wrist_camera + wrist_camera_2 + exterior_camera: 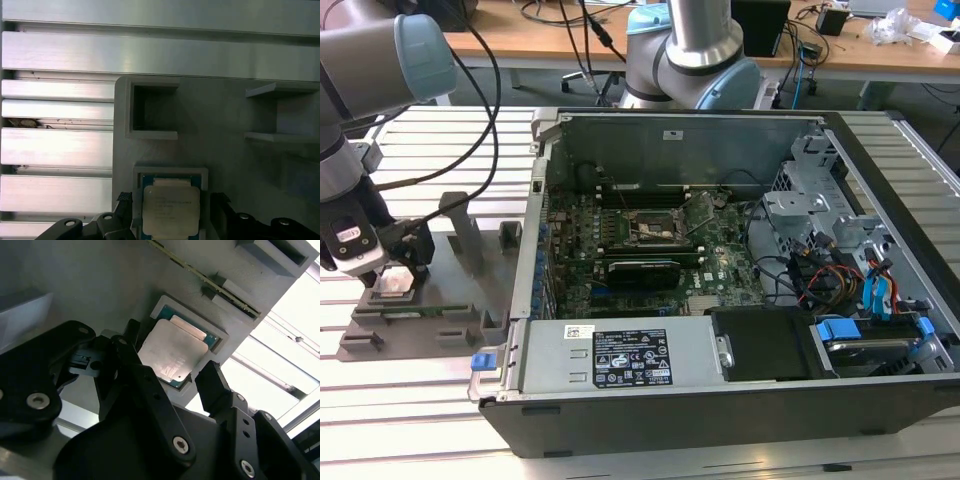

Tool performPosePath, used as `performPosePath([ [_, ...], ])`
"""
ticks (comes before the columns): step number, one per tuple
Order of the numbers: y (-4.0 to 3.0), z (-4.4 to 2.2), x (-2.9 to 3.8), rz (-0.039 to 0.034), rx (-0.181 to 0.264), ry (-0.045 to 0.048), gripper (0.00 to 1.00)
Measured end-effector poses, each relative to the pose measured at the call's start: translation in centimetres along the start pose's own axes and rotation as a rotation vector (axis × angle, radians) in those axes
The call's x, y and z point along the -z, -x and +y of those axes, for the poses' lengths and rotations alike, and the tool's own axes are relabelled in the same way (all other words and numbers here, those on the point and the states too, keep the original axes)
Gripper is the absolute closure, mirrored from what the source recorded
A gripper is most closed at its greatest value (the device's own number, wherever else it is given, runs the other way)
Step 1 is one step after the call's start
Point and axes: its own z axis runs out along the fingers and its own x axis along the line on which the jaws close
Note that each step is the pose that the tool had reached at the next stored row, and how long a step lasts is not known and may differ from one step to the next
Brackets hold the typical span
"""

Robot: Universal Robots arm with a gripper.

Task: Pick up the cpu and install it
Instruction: 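Pick up the cpu and move it towards the insertion slot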

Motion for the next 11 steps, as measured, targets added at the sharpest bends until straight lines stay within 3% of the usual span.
performPosePath([
  [3, 0.00, 0.00, 0.00, 0.0000, 0.000, 0.0000, 0.29],
  [6, 0.00, 0.00, 0.00, 0.0001, 0.000, 0.0000, 0.45],
  [11, 0.00, 0.00, 0.00, 0.0001, 0.000, 0.0000, 0.45],
])
